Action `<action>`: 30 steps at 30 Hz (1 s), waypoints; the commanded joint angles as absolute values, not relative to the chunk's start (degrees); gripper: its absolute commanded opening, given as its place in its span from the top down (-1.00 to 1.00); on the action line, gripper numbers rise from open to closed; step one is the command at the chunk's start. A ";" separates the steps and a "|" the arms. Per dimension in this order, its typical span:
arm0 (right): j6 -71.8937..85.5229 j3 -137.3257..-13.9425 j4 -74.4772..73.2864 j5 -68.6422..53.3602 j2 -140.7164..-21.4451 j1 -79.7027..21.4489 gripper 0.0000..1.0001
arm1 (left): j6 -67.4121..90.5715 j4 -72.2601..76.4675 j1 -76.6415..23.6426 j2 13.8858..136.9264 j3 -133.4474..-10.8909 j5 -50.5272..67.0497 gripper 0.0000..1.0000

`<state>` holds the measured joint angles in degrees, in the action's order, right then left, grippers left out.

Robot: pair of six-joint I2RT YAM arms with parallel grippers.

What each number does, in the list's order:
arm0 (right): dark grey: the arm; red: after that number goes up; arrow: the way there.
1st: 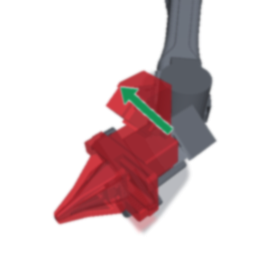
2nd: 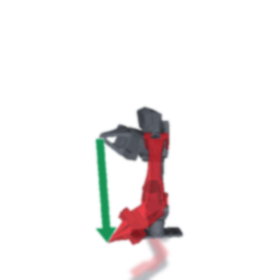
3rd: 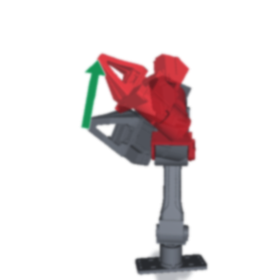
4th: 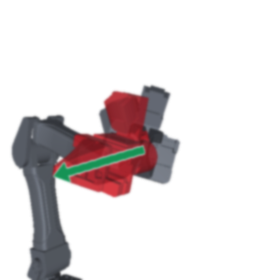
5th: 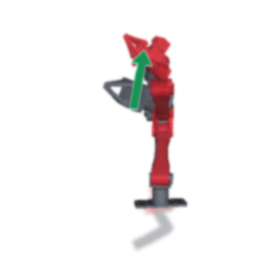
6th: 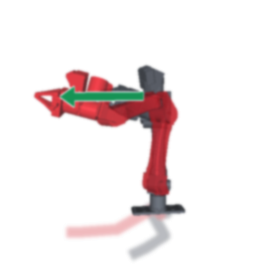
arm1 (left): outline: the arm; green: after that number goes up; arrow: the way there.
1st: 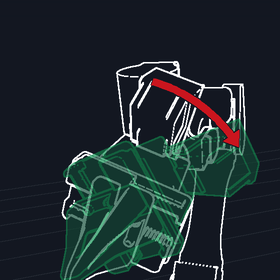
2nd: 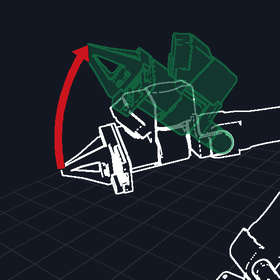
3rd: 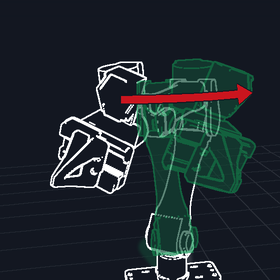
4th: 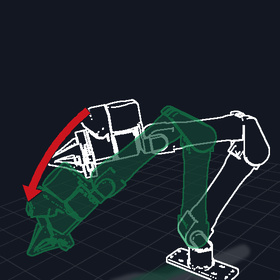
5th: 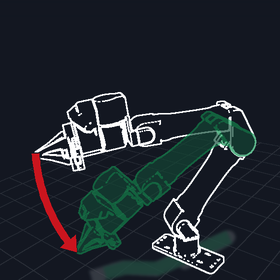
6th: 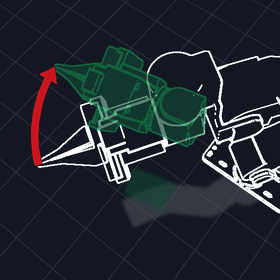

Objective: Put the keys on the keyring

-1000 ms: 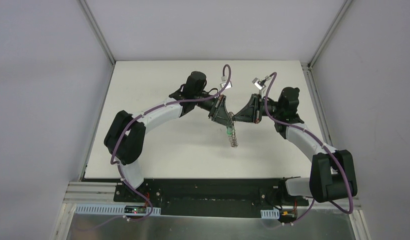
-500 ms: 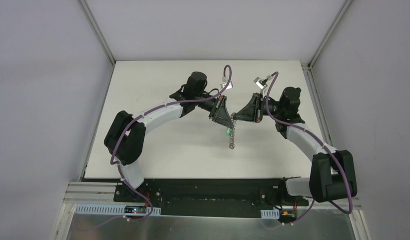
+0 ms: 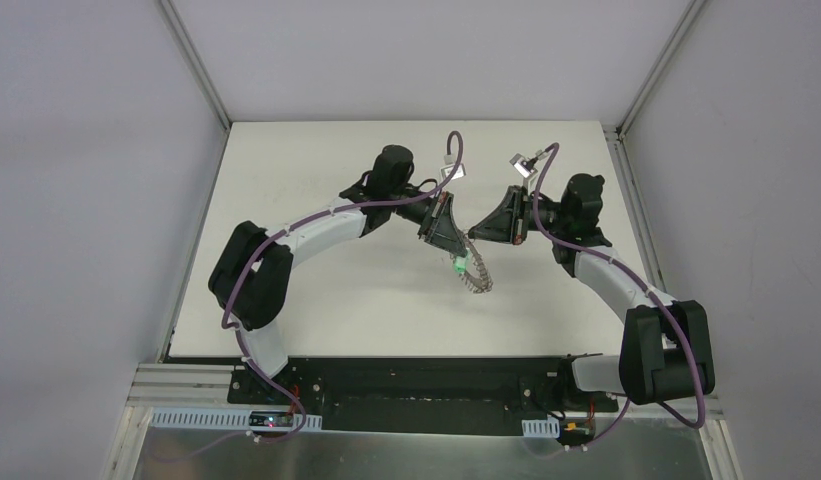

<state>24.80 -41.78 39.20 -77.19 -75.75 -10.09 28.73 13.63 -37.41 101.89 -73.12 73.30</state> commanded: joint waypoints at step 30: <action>14.38 -46.53 29.86 -75.67 -75.24 -11.80 0.70 | -18.28 -50.66 -34.98 104.05 -99.89 53.81 1.00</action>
